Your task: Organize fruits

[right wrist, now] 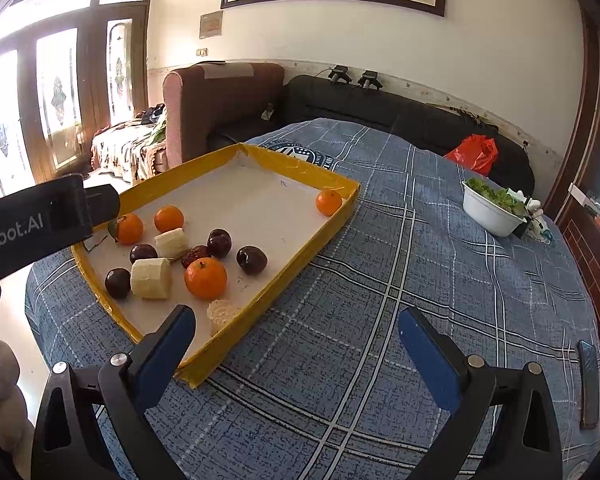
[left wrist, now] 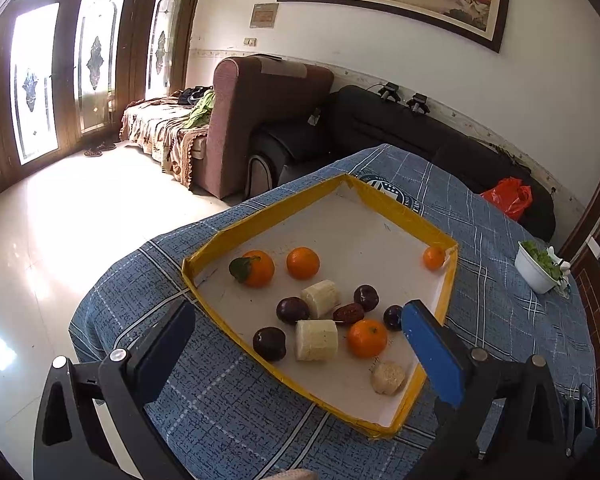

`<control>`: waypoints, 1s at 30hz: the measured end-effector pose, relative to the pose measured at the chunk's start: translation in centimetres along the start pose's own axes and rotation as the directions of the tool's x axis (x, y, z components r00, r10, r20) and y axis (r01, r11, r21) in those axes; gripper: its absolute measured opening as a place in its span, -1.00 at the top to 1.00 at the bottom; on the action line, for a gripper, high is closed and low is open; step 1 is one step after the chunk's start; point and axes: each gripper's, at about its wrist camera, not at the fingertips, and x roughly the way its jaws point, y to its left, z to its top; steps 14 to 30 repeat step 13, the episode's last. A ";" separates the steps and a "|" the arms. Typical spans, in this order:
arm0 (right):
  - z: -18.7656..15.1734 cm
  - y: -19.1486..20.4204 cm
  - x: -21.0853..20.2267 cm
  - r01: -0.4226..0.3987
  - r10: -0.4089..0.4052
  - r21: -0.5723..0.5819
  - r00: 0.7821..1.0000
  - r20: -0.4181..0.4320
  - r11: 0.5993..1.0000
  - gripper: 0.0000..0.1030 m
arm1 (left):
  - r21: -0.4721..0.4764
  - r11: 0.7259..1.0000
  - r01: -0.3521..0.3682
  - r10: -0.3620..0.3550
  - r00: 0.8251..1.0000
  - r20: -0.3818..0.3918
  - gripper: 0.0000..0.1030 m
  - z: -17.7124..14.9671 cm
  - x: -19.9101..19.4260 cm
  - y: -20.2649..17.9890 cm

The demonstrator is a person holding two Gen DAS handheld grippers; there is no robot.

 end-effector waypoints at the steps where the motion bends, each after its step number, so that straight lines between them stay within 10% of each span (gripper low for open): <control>1: 0.0 -0.1 0.0 0.001 -0.001 0.000 1.000 0.001 1.000 -1.00 | 0.000 1.000 0.002 -0.002 1.000 -0.001 -1.00 0.0 0.0 -0.1; 30: 0.2 -1.7 -0.6 -0.002 0.001 0.033 1.000 0.027 0.999 -1.00 | 0.054 0.998 0.027 -0.027 1.000 0.009 -1.00 0.7 -0.7 -1.8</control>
